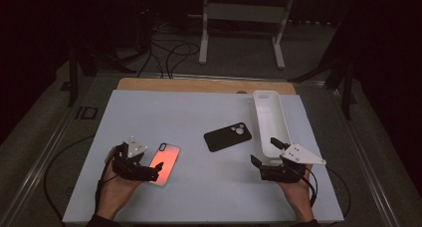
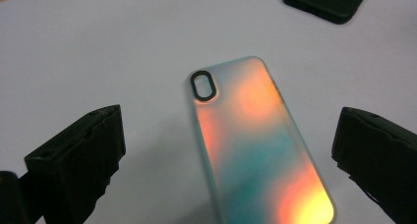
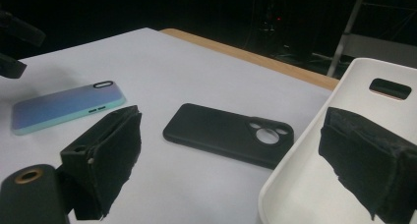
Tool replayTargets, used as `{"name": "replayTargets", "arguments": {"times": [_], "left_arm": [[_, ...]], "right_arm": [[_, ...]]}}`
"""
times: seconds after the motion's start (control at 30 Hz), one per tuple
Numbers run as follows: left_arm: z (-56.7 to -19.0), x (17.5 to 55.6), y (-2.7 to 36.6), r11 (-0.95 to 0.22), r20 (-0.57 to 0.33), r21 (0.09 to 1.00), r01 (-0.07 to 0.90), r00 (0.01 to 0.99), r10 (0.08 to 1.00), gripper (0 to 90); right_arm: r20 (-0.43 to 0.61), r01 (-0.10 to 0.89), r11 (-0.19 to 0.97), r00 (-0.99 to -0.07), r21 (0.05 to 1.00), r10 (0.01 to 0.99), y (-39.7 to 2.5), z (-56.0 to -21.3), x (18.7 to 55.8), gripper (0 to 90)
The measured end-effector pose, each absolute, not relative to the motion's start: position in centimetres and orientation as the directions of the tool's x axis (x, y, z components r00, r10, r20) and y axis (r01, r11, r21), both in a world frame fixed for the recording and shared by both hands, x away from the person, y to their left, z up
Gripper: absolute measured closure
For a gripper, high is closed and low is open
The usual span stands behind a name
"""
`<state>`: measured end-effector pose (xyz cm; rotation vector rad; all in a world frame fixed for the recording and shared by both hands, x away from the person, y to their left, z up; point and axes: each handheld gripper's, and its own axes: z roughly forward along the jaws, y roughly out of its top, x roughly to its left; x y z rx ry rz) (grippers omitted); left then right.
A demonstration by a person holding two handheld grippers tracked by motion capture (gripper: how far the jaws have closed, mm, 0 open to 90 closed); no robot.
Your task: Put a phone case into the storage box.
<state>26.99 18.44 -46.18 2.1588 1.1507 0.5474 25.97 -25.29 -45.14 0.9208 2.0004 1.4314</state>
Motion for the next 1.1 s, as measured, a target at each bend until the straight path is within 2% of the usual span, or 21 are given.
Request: {"name": "replayTargets", "arguments": {"times": [0.37, 1.1], "left_arm": [[-46.8, 27.5, 16.8, -0.465, 0.099, 0.639, 0.613, 0.534, 0.84, 0.0], [-49.5, 27.5, 15.6, -0.452, 0.051, 0.579, 0.678, 0.524, 0.85, 1.5]], "right_arm": [[-0.019, 0.232, 0.218, -0.642, 0.948, 0.767, -25.1, -45.2, 26.0, 9.0], [-0.019, 0.236, 0.223, -0.645, 0.946, 0.764, -24.9, -45.3, 26.0, 9.0]]}}
